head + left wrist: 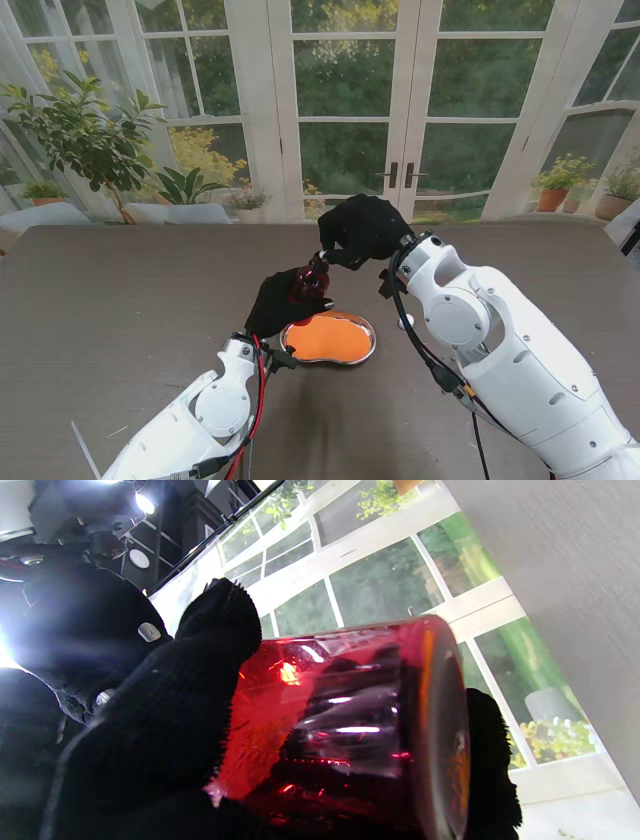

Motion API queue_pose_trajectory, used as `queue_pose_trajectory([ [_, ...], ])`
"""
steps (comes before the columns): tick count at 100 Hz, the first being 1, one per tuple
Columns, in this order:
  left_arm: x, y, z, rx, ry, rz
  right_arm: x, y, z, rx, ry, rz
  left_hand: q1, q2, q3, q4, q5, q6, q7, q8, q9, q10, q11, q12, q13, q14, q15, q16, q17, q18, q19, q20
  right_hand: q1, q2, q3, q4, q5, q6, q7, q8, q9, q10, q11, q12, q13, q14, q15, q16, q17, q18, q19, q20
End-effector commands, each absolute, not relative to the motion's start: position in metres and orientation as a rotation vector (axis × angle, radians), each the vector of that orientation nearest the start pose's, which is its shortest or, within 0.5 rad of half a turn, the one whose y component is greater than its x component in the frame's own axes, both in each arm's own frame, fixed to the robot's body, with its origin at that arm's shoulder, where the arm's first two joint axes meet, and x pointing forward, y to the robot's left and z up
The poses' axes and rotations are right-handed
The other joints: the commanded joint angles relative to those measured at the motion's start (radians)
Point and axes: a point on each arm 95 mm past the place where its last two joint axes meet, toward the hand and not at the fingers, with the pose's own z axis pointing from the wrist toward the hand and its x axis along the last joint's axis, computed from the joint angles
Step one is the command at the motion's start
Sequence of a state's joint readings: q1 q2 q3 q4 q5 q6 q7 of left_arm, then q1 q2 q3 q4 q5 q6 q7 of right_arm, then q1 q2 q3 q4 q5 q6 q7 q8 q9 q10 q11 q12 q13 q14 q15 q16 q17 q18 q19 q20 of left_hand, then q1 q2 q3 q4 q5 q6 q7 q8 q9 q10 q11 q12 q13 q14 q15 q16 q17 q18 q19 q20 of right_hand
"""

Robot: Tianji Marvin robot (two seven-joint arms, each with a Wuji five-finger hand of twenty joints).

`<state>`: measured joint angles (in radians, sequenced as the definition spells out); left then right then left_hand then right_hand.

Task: Collect the cotton balls from the tray into a sample bottle

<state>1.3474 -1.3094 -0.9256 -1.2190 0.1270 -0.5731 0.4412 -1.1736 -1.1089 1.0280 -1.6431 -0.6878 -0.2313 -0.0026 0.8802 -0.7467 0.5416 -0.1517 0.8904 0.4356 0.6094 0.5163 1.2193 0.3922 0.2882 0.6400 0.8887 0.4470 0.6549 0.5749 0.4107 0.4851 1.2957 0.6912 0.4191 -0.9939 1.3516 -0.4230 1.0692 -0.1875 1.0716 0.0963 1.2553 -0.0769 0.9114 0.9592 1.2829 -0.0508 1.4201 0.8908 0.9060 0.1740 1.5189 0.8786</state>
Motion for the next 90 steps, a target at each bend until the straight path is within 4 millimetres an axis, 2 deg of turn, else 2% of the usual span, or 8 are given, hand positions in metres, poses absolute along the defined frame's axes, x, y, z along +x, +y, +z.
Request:
queue_pose_trajectory([
  [1, 0.421, -0.105, -0.344, -1.656, 0.603, -2.611, 0.454, 0.095, -0.169, 0.85, 1.496, 2.085, 0.161, 0.22, 0.295, -0.027, 0.177, -0.333, 0.124, 0.003, 0.092, -0.156, 0.03, -0.003, 0.017, -0.044, 0.009, 0.004, -0.008, -0.046, 0.04, 0.013, 0.02, 0.019, -0.001, 0.017, 0.022, 0.01, 0.025, 0.021, 0.048, -0.012, 0.012, 0.015, 0.036, -0.032, 0.036, 0.011, 0.013, -0.004, 0.054, -0.003],
  [90, 0.423, -0.101, -0.344, -1.622, 0.639, -2.61, 0.466, 0.094, -0.171, 0.829, 1.613, 1.991, 0.158, 0.222, 0.297, -0.027, 0.178, -0.34, 0.124, 0.002, 0.092, -0.162, 0.029, -0.002, 0.015, -0.05, 0.009, 0.004, -0.009, -0.048, 0.04, 0.012, 0.009, 0.069, -0.014, 0.027, -0.005, 0.014, 0.007, 0.031, 0.031, -0.011, 0.0, 0.017, 0.036, -0.034, 0.022, 0.006, 0.003, -0.007, 0.047, -0.001],
])
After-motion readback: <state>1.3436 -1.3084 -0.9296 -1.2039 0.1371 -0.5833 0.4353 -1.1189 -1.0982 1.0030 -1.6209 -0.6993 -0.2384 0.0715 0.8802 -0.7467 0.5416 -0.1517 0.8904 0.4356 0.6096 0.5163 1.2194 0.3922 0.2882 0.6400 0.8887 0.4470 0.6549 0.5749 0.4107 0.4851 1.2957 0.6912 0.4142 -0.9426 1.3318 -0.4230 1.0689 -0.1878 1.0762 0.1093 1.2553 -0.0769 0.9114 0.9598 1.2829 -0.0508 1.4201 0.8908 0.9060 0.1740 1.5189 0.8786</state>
